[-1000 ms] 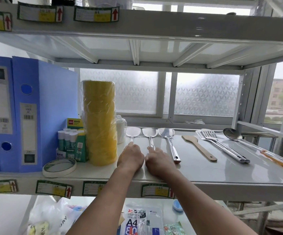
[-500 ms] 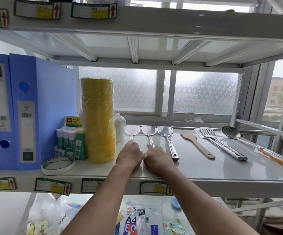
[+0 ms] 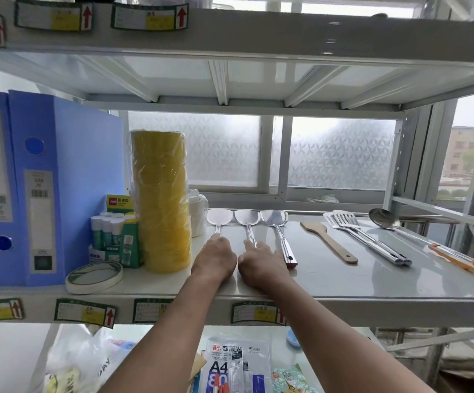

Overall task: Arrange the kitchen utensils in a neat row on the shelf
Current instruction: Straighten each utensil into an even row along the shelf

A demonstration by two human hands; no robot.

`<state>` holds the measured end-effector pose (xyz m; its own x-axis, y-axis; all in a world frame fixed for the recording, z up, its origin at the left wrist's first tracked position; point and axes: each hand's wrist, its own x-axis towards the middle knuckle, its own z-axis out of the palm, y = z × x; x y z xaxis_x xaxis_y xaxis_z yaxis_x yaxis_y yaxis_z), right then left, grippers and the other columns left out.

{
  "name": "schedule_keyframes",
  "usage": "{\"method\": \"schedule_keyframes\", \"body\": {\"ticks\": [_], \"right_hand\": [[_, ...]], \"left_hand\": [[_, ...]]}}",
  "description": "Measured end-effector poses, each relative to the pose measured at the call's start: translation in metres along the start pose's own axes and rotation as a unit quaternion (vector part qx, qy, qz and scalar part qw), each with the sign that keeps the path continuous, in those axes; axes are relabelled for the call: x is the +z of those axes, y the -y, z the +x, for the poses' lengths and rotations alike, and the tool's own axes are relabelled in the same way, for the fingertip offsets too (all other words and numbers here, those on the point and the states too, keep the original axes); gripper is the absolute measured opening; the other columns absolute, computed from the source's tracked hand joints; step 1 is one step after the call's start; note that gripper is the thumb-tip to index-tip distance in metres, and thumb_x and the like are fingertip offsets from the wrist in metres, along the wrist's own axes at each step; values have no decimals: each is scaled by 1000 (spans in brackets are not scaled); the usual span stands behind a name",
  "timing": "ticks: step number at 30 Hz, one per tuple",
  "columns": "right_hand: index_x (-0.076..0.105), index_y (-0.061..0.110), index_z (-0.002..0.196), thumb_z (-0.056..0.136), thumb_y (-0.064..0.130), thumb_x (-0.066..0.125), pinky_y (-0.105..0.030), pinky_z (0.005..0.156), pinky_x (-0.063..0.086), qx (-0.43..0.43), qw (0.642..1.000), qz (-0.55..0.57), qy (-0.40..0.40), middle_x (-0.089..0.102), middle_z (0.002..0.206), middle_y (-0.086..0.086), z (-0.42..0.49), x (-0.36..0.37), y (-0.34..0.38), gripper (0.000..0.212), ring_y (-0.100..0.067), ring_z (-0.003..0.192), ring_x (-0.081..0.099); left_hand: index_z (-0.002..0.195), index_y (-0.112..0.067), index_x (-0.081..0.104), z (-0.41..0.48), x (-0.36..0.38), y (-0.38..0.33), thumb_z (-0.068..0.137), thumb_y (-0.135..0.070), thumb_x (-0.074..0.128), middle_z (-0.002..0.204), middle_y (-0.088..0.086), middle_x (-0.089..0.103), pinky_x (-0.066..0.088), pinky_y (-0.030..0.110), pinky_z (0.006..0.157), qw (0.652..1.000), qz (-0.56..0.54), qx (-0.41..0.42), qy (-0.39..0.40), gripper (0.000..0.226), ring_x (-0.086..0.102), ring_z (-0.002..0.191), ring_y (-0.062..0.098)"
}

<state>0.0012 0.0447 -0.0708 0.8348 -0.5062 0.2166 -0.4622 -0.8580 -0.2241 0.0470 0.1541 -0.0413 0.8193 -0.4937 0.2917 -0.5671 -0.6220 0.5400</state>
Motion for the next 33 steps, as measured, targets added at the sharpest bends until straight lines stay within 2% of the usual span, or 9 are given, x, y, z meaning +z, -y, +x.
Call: {"method": "schedule_keyframes", "body": {"ticks": [8, 17, 28, 30, 33], "right_hand": [[57, 13, 131, 78, 28, 18, -53, 106, 28, -1, 1000, 1, -5, 44, 152, -11, 0, 1, 0, 68, -35, 137, 40], [53, 10, 138, 78, 26, 18, -54, 113, 25, 8, 1000, 6, 8, 38, 158, -11, -3, -3, 1, 71, -37, 141, 36], [27, 10, 155, 95, 23, 28, -49, 117, 22, 25, 999, 44, 17, 38, 154, -21, -12, -14, 4, 61, -36, 144, 35], [29, 10, 154, 94, 23, 27, -50, 116, 22, 22, 999, 41, 19, 38, 154, -20, -12, -13, 3, 61, -36, 143, 35], [40, 10, 145, 88, 28, 23, -51, 114, 25, 26, 999, 34, 25, 41, 151, -18, -14, -14, 4, 63, -37, 139, 37]], "left_hand": [[120, 1, 57, 1, 1, 1, 91, -1, 37, 129, 17, 56, 45, 45, 102, 1000, -2, 1, -8, 36, 53, 122, 35], [122, 1, 57, 2, 3, 1, 91, -1, 36, 130, 17, 56, 46, 43, 100, 1000, 4, 6, -11, 37, 54, 122, 35], [119, 1, 57, 4, 4, 3, 91, -2, 38, 127, 18, 57, 46, 43, 95, 1000, 12, 14, -18, 33, 55, 118, 36], [119, 1, 57, 4, 4, 4, 92, -3, 38, 128, 18, 58, 46, 43, 96, 1000, 13, 14, -20, 34, 55, 119, 36], [121, 0, 58, 5, 5, 4, 93, -5, 39, 130, 17, 57, 46, 43, 98, 1000, 11, 15, -21, 35, 55, 121, 35]]}}
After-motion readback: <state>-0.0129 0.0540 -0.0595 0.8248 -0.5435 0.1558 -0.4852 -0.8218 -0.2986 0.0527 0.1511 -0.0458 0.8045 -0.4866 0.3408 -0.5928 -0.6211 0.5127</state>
